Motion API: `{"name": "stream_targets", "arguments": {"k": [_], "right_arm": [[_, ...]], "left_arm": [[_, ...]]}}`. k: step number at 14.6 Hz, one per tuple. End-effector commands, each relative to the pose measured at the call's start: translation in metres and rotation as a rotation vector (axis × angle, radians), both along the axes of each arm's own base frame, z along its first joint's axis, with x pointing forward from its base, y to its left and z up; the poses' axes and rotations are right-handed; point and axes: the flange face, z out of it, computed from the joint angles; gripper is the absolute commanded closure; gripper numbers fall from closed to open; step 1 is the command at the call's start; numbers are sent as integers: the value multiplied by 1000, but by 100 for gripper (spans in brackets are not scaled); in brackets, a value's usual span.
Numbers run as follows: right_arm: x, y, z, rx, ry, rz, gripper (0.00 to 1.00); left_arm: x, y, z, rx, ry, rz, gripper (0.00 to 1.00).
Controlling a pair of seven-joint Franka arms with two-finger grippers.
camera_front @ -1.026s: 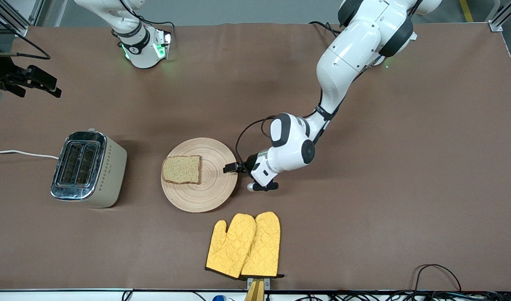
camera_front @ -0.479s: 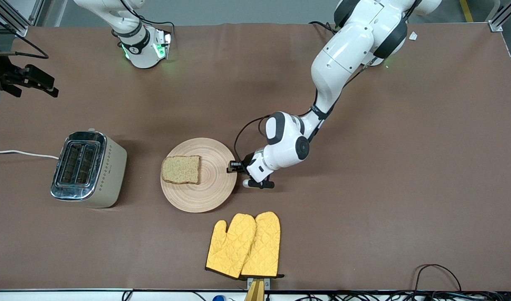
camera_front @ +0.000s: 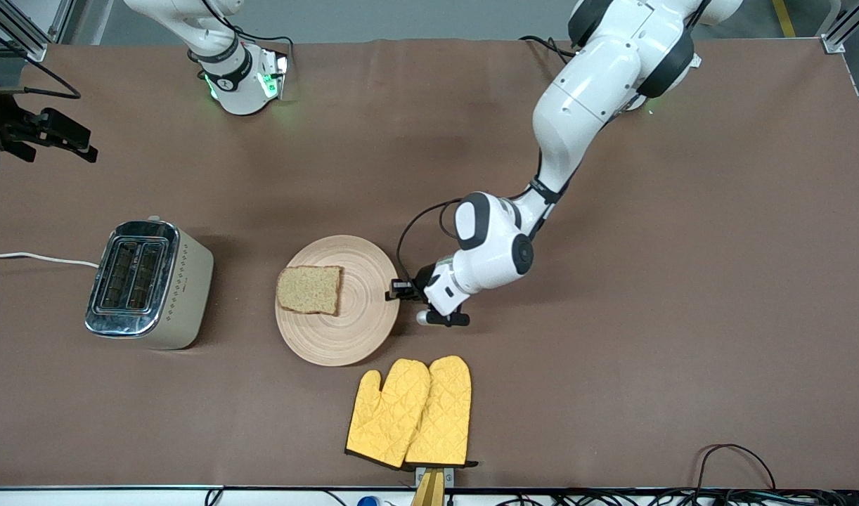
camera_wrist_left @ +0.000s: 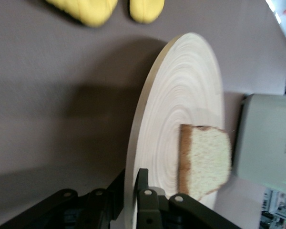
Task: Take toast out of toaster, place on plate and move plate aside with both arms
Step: 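Drag the plate with the left gripper away from the toaster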
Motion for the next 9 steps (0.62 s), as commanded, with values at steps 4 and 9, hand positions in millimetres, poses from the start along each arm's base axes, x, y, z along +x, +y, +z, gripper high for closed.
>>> {"name": "stream_targets", "arguments": {"k": [4,9], "right_arm": [[1,3,4,-9,6,12,0],[0,0,3,-8,9,14,0]], "left_arm": [[37,156,67,-110,14,-125,100],[58,340,38,-208,-64,-216,100]]}}
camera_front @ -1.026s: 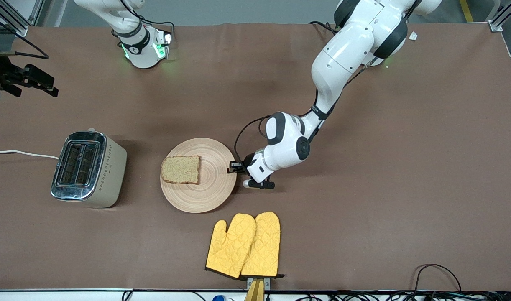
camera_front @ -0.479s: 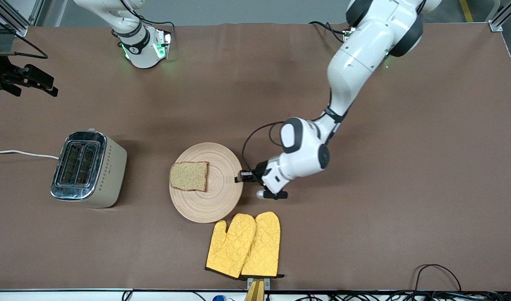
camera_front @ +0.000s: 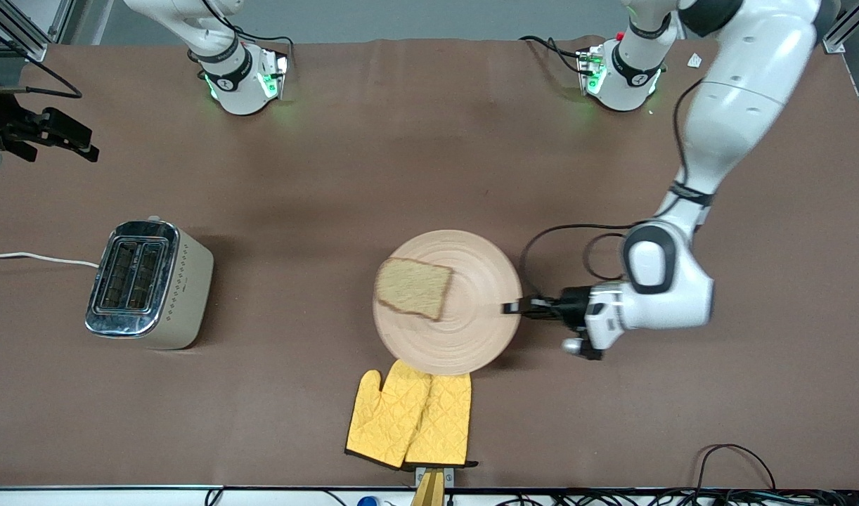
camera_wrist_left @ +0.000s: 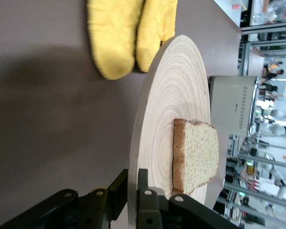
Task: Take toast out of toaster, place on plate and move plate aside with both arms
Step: 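Drag the plate with the left gripper away from the toaster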
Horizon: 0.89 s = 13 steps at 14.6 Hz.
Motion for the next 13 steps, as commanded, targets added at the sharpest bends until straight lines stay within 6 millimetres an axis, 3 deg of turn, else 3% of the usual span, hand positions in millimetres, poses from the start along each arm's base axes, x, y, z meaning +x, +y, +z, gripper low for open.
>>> {"name": "stream_targets", "arguments": {"k": [1,4,6,10,13], "right_arm": [[1,-1,3,-8,6,12,0],[1,0,3,-7,6,14,0],[0,3,3,-9,9,18,0],[0,0,2,-7,15,12,0],[-1,14,4,-12,13,29,0]], "left_arm": [[-2,89,-6,-32,-59,-3,100],[-4,188,-17,23,-54,-2,100],[-14,237,-29,32,-42,-17,100],[-39,313,-65,-39,-79,-12,100],[-46,342,-77,-13,-93,-15,99]]}}
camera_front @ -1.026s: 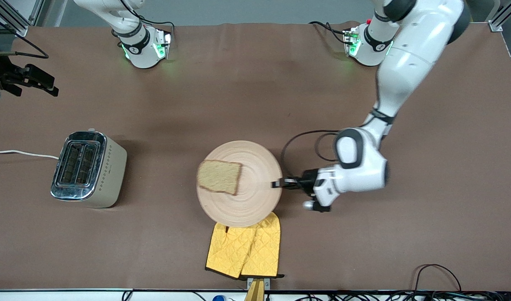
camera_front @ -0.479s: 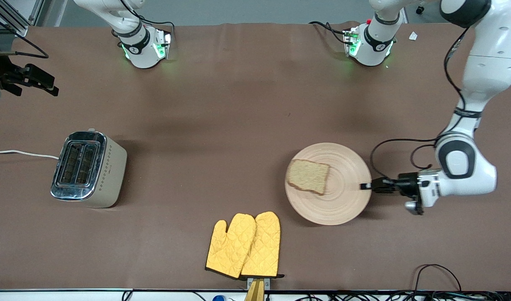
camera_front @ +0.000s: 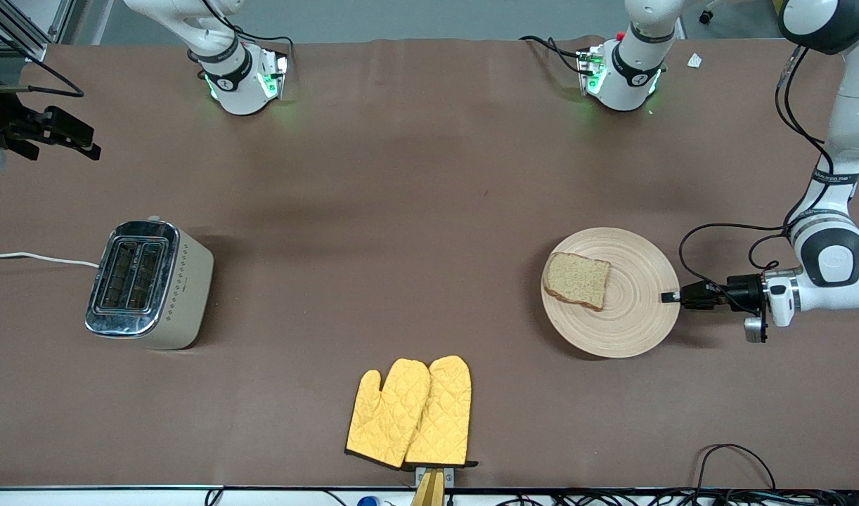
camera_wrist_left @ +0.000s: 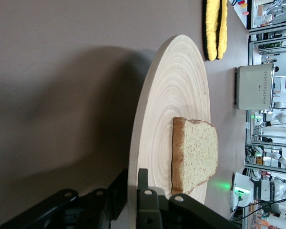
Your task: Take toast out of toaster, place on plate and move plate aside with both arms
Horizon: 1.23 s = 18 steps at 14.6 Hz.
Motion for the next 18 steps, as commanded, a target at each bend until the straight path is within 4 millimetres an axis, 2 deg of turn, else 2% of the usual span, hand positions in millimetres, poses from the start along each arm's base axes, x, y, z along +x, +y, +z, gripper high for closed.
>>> {"name": "stream_targets", "arguments": {"k": [1,2,3,4,5,6,7,9,10,11,12,13,14,15,17,18], "right_arm": [[0,8,4,-13,2,18,0],[1,4,5,-19,-1,17,0],[2,2,8,-27,-12,20,0],[2,0,14,-43,-25,17,0],[2,-1,16,-52,-32,15,0],[2,-3,17,-64,-36,14,0],[3,-4,18,-83,-40,16,0],[10,-12,28,-79,-72,-3,0],[18,-16,26,-80,-72,-9,0],[20,-18,29,-79,-76,-16,0],[21,-23,28,-76,-76,-23,0],[21,-28,27,-75,-76,-32,0],[20,-32,28,-76,-77,-40,0],[20,-33,27,-75,-74,-44,0],[20,-33,25,-75,-71,-47,0],[20,-33,25,-74,-71,-47,0]], "left_arm": [[1,9,6,-6,-16,-22,97],[0,11,5,0,-14,-25,90],[-1,14,5,16,-14,-34,76],[1,16,9,26,-17,-36,65],[3,17,13,33,-19,-32,49],[4,20,20,41,-28,-33,18],[6,23,30,66,-39,-48,0],[20,36,68,179,-52,-91,0],[24,41,91,222,-40,-123,0],[31,41,115,259,-27,-145,0],[39,36,151,316,-39,-166,0],[42,22,188,392,-49,-191,0],[43,2,233,474,-67,-196,0],[42,-19,269,533,-86,-197,0],[29,-72,338,658,-76,-188,0],[20,-109,370,731,-78,-197,0]]}}
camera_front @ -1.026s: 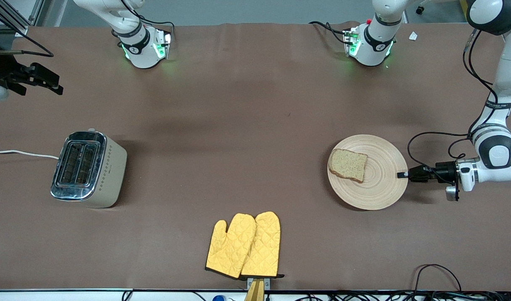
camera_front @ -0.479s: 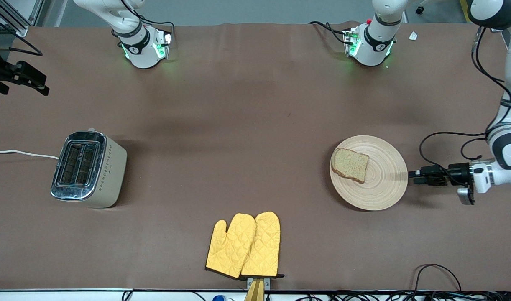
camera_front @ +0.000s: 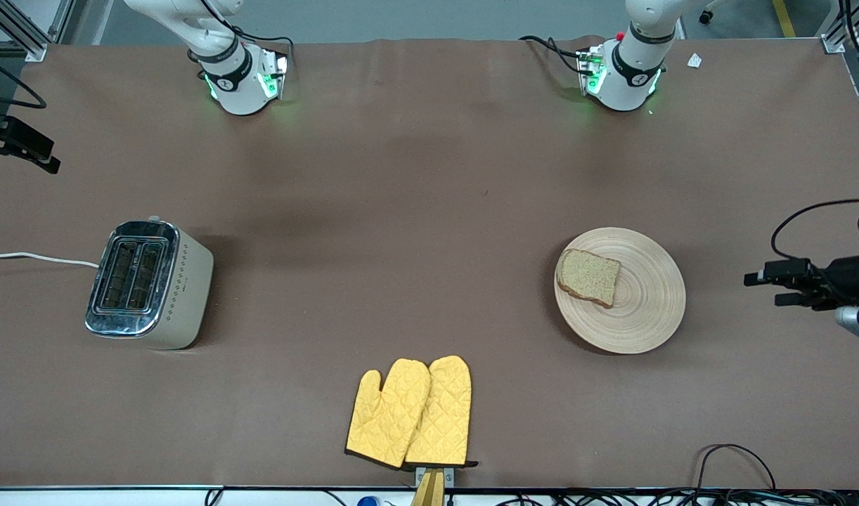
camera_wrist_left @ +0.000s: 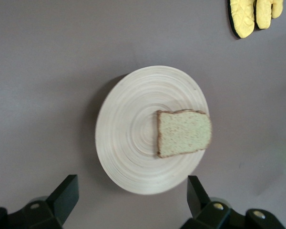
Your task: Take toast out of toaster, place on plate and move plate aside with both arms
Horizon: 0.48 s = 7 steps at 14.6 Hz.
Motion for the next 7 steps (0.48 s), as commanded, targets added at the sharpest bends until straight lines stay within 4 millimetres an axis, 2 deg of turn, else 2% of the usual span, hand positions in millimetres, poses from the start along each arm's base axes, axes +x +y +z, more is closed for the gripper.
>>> {"name": "stream_targets", "arguments": {"k": [1,2,4,5,7], "right_arm": [[0,-1,4,-7,-1,2,0],[0,0,4,-7,2,3,0],[0,-1,4,-7,1,2,0],[0,0,4,-9,-1,3,0],[0,0,4,-7,-1,3,0]], "left_arm": [[-32,-79,75,210,-13,-18,0],[-43,-108,97,265,-29,-16,0],[-60,-141,123,308,-35,4,0],[-65,-147,131,316,-48,3,0],[-74,-145,145,352,-57,9,0]]}}
